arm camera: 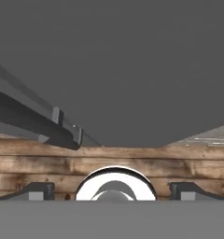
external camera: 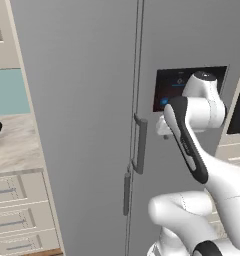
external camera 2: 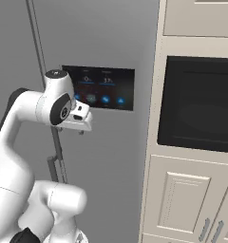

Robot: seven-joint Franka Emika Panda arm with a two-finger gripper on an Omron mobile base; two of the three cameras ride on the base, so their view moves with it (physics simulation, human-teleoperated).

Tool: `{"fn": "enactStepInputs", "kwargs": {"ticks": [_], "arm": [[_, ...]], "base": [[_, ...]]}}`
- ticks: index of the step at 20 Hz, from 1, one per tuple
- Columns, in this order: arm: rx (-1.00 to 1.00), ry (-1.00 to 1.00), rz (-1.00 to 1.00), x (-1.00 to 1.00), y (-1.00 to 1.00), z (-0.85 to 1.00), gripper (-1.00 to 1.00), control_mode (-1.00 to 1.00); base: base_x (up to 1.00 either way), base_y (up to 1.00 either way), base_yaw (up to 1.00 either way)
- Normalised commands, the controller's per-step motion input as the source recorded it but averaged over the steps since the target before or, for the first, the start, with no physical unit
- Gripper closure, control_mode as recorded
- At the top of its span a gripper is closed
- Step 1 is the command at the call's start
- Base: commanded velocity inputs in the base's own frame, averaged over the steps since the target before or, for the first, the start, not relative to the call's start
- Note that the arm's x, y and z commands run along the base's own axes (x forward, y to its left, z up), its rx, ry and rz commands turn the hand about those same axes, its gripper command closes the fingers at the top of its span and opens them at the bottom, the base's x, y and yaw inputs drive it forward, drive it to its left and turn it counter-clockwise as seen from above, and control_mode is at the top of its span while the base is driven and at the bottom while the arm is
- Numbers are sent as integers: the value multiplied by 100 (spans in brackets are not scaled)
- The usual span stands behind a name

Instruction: Retrieve the kiwi and orange from the fridge and place them into the bowl on the dining table.

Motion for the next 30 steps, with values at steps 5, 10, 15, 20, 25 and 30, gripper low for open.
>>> {"fn": "enactStepInputs", "kwargs": {"ticks": [5,10,15,20,25,30], "arm": [[0,0,0,-27,1,-37,-100,-100],[0,0,0,-28,2,-33,-100,-100],[0,0,0,-7,0,-6,-100,100],[0,0,0,0,0,0,-100,100],[0,0,0,0,0,0,-100,100],[0,0,0,0,0,0,-100,100]], "base": [[0,0,0],[0,0,0],[-31,3,0],[-51,9,0],[-42,26,0],[-43,45,0]]}}
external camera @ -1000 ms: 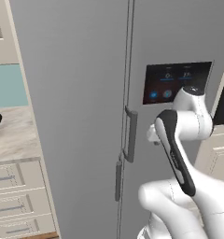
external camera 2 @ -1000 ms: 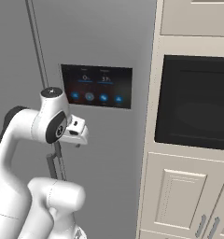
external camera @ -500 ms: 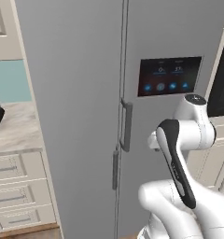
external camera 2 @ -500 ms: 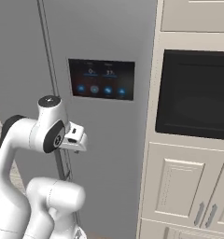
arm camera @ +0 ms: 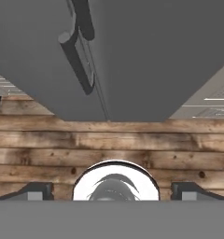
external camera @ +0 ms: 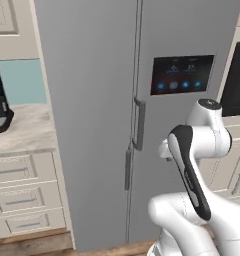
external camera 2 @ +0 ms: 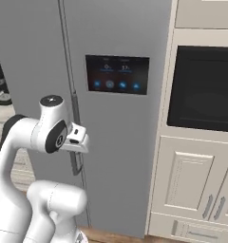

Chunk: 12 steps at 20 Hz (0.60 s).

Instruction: Retrieve the kiwi and orange from the fridge and place them into the bowl on the dining table.

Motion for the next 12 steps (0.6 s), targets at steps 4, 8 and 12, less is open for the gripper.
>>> {"fn": "enactStepInputs", "kwargs": {"ticks": [4,8,12], "arm": [[0,0,0,0,0,0,-100,100],[0,0,0,0,0,0,-100,100],[0,0,0,0,0,0,-100,100]], "base": [[-45,56,0],[-47,36,0],[-56,4,0]]}}
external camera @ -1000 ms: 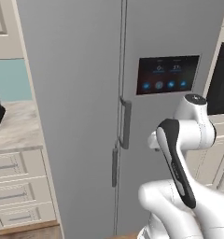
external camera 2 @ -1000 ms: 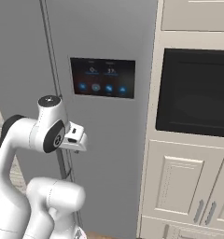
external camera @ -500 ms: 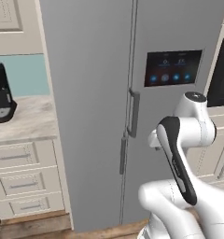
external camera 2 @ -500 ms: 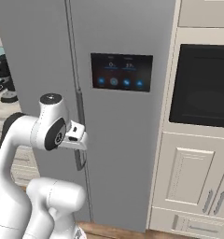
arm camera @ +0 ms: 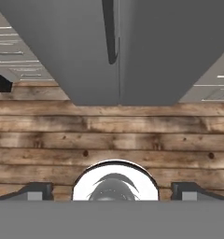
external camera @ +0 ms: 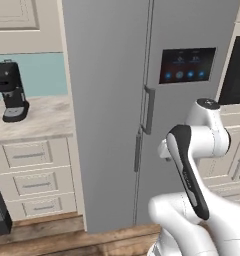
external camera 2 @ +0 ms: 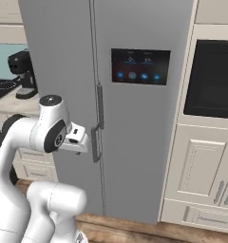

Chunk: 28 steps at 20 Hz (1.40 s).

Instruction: Retrieve the kiwi and orange from the fridge and place them into the bowl on the dining table.

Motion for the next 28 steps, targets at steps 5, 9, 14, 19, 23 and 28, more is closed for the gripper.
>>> {"fn": "enactStepInputs", "kwargs": {"ticks": [5,9,14,19,23,28], "arm": [[-1,-2,0,-10,0,0,-100,-100],[0,-11,0,21,0,4,-100,-100],[0,-25,0,81,0,11,-100,-100],[0,-23,0,100,0,12,-100,-100],[0,-19,0,99,0,13,-100,-100],[0,-19,0,94,0,19,-100,-100]], "base": [[-20,1,0],[0,0,0],[0,0,0],[0,0,0],[0,0,0],[0,0,0]]}}
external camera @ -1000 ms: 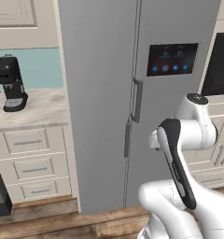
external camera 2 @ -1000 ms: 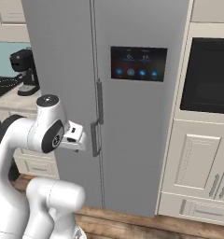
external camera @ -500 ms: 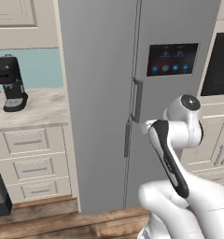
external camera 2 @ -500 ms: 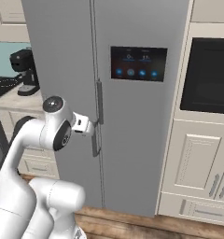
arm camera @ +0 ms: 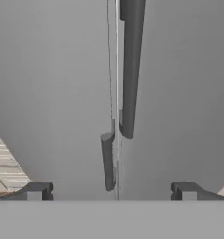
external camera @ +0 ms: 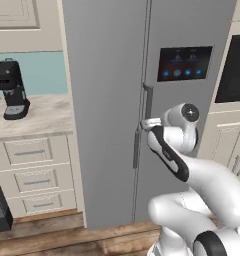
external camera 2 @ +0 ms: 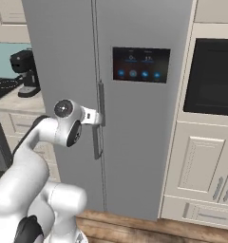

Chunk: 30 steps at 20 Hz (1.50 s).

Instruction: Retrieve the kiwi and orange from the fridge and place them into the bowl on the dining table.

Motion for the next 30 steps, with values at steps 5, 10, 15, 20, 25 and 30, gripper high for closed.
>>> {"fn": "enactStepInputs", "kwargs": {"ticks": [5,10,15,20,25,30], "arm": [[0,-6,0,76,-2,40,-100,-100],[0,1,0,70,-16,30,-100,-100],[0,3,-2,58,-10,8,-100,-100],[0,0,0,51,0,-9,-100,-100],[0,0,0,49,0,-12,-100,-100],[0,4,0,58,-4,-12,-100,-100]], "base": [[0,0,0],[0,0,0],[0,0,0],[0,0,0],[0,0,0],[0,0,0]]}}
